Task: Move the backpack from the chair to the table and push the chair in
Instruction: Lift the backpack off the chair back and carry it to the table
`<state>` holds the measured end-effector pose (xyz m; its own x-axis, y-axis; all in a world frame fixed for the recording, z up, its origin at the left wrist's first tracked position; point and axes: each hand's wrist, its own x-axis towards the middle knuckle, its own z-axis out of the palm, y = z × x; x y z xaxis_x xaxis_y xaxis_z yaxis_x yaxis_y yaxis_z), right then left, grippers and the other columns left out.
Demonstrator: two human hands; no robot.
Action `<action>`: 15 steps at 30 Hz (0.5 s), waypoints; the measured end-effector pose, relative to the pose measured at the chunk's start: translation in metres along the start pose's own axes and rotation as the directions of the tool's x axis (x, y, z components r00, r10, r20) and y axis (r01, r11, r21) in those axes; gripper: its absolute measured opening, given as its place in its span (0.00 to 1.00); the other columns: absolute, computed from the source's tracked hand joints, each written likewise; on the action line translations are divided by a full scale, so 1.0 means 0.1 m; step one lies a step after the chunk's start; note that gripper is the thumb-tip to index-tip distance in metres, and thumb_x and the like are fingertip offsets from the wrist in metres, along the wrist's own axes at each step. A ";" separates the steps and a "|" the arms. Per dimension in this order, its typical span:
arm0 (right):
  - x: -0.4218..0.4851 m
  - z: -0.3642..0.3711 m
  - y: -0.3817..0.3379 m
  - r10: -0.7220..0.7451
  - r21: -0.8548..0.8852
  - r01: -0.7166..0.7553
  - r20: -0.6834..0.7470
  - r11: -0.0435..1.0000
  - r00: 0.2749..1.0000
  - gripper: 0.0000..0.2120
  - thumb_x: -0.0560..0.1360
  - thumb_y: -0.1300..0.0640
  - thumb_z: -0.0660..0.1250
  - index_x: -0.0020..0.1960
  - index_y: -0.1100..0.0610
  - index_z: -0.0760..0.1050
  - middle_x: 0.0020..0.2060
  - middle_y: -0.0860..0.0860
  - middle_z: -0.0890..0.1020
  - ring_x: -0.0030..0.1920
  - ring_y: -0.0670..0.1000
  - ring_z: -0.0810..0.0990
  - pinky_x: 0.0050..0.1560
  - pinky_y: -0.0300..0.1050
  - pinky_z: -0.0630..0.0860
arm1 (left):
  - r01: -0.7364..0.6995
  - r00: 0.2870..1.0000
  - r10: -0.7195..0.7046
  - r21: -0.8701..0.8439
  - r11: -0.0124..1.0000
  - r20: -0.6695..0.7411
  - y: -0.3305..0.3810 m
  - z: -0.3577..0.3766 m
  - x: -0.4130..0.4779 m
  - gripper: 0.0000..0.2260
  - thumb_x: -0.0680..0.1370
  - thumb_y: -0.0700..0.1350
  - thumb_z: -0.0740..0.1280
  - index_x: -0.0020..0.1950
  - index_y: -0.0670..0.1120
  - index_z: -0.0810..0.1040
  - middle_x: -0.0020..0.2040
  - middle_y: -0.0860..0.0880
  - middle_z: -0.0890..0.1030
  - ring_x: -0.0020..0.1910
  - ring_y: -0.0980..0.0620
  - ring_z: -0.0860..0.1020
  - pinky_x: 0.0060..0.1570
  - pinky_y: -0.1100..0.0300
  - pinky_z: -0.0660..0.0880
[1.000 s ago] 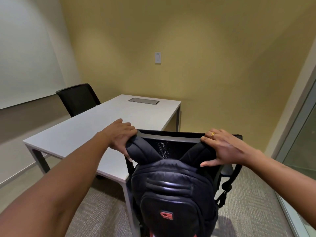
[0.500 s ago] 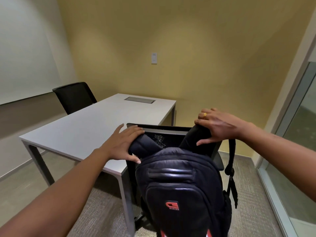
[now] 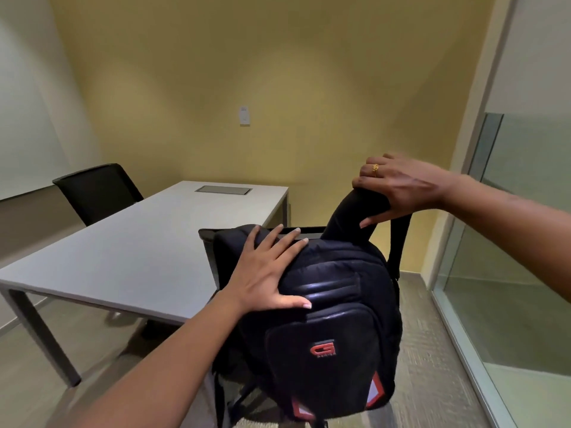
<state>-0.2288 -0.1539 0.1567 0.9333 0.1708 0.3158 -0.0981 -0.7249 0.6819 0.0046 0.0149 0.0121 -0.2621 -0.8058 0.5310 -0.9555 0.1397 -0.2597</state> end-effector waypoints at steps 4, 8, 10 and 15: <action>-0.23 -0.16 0.14 0.035 -0.033 -0.035 -0.002 0.999 0.999 0.33 0.69 0.32 0.57 0.50 0.62 0.74 0.40 0.57 0.79 0.41 0.58 0.77 0.37 0.48 0.71 | -0.069 0.997 0.069 -0.009 0.998 -0.040 0.30 -0.04 0.20 0.38 0.69 0.71 0.54 0.72 0.49 0.63 0.72 0.44 0.67 0.69 0.39 0.66 0.63 0.34 0.64; -0.50 -0.24 0.25 0.071 -0.041 -0.071 -0.006 0.997 0.997 0.33 0.69 0.32 0.58 0.51 0.63 0.74 0.40 0.58 0.79 0.41 0.58 0.77 0.37 0.47 0.71 | -0.064 0.997 0.063 -0.034 0.997 -0.050 0.44 -0.01 0.40 0.31 0.76 0.65 0.47 0.68 0.47 0.71 0.69 0.43 0.71 0.64 0.38 0.72 0.56 0.36 0.72; -0.63 -0.25 0.30 0.083 -0.036 -0.083 -0.010 0.996 0.997 0.33 0.69 0.32 0.58 0.50 0.63 0.75 0.39 0.57 0.79 0.40 0.57 0.77 0.37 0.46 0.71 | -0.033 0.998 0.029 -0.065 0.997 -0.055 0.53 0.02 0.46 0.30 0.78 0.63 0.45 0.65 0.46 0.73 0.68 0.44 0.72 0.63 0.38 0.74 0.53 0.36 0.75; -0.95 -0.23 0.39 0.143 -0.001 -0.143 0.005 0.990 0.990 0.33 0.69 0.33 0.58 0.50 0.63 0.75 0.39 0.57 0.79 0.40 0.58 0.78 0.39 0.47 0.72 | 0.038 0.995 -0.049 -0.122 0.992 -0.092 0.82 0.11 0.67 0.31 0.80 0.60 0.42 0.59 0.43 0.77 0.64 0.44 0.76 0.60 0.38 0.76 0.51 0.36 0.74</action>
<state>-0.3295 -0.1828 0.1684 0.9114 0.0624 0.4068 -0.2307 -0.7411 0.6305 -0.0893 -0.0337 0.0173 -0.2262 -0.7554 0.6150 -0.9741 0.1785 -0.1391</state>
